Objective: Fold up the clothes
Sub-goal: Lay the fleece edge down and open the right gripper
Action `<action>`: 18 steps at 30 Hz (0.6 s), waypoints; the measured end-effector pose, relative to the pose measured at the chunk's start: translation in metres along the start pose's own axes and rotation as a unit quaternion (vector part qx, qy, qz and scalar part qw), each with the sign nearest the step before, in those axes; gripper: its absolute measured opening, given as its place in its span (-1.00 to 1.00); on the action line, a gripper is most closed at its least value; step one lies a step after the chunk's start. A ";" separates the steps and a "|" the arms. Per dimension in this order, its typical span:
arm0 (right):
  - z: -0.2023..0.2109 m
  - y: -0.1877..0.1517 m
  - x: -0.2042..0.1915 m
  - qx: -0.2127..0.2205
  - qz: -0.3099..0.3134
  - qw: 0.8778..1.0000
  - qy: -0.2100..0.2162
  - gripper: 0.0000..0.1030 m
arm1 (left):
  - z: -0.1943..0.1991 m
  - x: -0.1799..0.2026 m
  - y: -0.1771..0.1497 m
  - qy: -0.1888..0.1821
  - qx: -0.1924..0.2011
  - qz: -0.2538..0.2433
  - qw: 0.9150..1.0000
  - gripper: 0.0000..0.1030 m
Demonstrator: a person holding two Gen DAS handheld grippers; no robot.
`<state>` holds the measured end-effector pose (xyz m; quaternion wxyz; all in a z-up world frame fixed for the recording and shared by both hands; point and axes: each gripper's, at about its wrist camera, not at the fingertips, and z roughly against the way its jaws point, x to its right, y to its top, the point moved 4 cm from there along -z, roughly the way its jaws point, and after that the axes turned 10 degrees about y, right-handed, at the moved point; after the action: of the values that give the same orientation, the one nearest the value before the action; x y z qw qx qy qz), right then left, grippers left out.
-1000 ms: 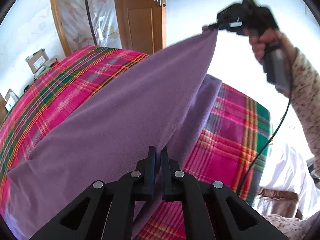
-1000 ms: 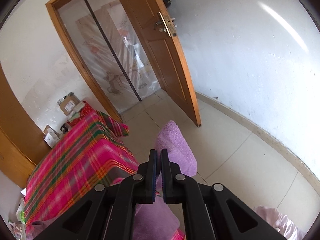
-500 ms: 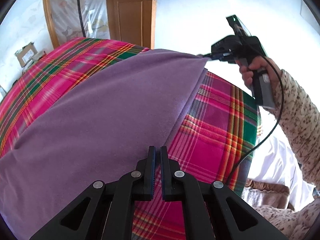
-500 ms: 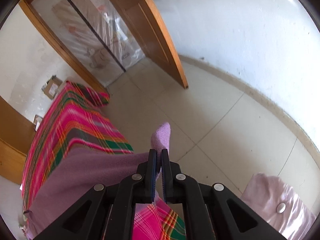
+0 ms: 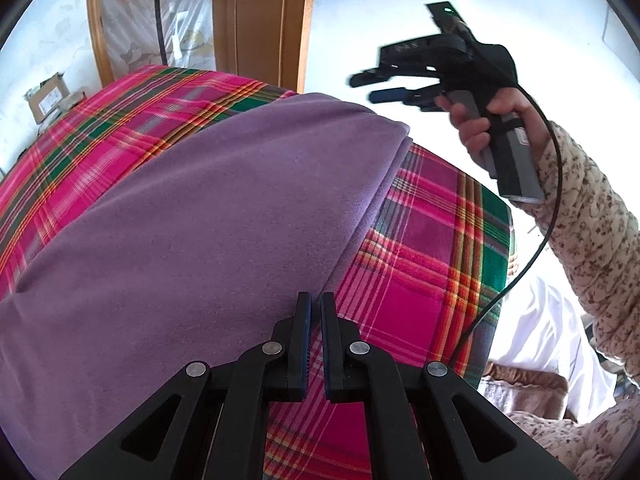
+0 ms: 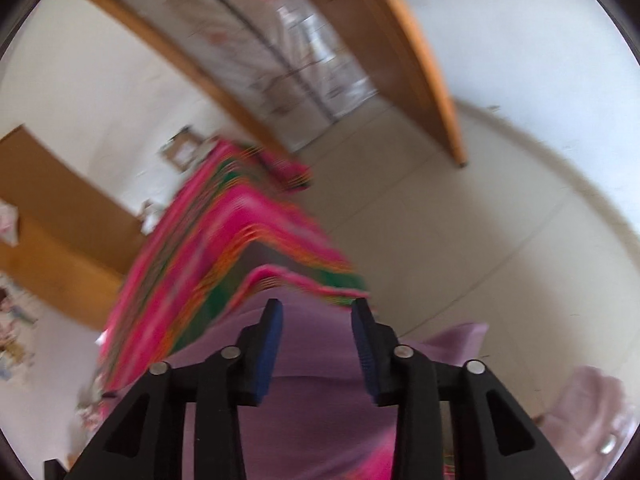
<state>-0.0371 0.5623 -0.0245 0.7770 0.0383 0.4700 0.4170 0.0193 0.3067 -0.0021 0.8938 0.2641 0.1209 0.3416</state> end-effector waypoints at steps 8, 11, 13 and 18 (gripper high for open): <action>-0.028 -0.007 -0.016 -0.043 0.046 0.998 -0.029 -0.50 | 0.001 -0.003 -0.002 -0.009 0.001 0.007 1.000 -0.91; -0.036 -0.010 -0.023 -0.030 0.062 0.997 -0.041 -0.72 | 0.002 -0.004 -0.003 -0.011 0.002 0.008 1.000 -0.91; -0.031 -0.006 -0.025 -0.013 0.063 0.997 -0.046 -0.89 | 0.002 -0.005 -0.003 -0.011 0.002 0.008 1.000 -0.91; -0.028 0.003 -0.027 0.008 0.066 0.995 -0.070 -0.96 | 0.002 -0.007 -0.003 -0.013 0.003 0.009 1.000 -0.91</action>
<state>-0.0661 0.5365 -0.0195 0.7784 0.1052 0.4142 0.4599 0.0167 0.2994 -0.0019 0.8914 0.2722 0.1081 0.3458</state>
